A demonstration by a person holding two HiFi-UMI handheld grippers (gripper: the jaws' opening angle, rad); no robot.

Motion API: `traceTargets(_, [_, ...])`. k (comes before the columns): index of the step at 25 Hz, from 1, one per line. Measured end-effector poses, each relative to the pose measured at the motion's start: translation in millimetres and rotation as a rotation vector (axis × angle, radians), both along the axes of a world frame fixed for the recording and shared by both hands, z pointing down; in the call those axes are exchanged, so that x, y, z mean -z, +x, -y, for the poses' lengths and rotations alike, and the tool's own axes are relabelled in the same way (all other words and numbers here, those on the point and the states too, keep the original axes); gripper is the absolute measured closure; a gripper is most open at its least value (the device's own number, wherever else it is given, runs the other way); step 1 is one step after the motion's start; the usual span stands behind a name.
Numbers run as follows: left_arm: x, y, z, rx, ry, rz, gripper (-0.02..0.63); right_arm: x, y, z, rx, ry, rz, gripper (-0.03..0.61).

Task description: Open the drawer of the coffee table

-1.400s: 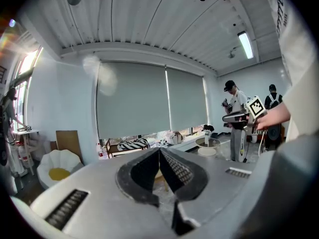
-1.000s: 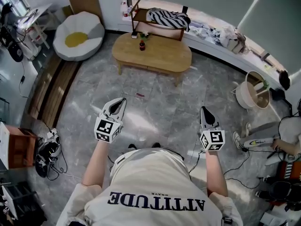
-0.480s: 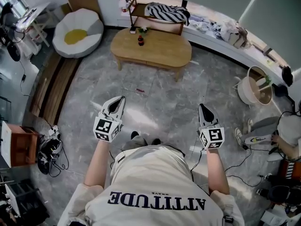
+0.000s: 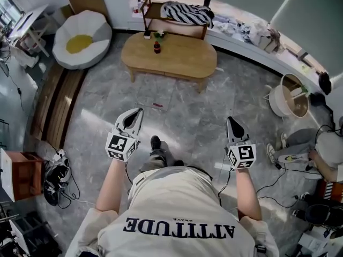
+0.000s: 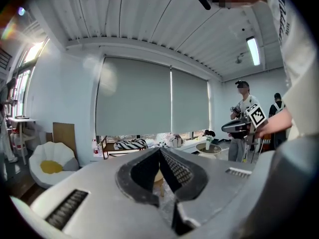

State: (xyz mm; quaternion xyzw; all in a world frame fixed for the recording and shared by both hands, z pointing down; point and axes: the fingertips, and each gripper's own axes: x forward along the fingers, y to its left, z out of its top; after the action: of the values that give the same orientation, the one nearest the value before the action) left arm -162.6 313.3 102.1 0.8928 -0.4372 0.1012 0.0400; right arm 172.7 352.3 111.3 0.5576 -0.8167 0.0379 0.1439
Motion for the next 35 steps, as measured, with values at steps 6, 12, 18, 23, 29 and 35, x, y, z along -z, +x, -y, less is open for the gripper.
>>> traceTargets(6, [2, -22, 60, -0.042, 0.01, -0.001, 0.593, 6, -28, 49, -0.025, 0.007, 0.012, 0.558])
traceTargets(12, [3, -41, 117, -0.082, 0.01, -0.009, 0.592, 4, -55, 94, -0.06, 0.003, 0.033, 0.558])
traceTargets(18, [-8, -58, 166, -0.133, 0.001, -0.002, 0.592, 3, -77, 130, -0.102, -0.002, 0.031, 0.558])
traceTargets(23, [-14, -66, 204, -0.182, 0.0, 0.001, 0.592, 6, -89, 153, -0.136, 0.003, 0.01, 0.558])
traceTargets(29, [-11, -65, 239, -0.241, 0.019, -0.007, 0.592, 8, -96, 174, -0.182, 0.008, 0.007, 0.558])
traceTargets(35, [-12, -66, 257, -0.259, 0.012, -0.01, 0.592, 5, -102, 190, -0.193, -0.013, 0.001, 0.558])
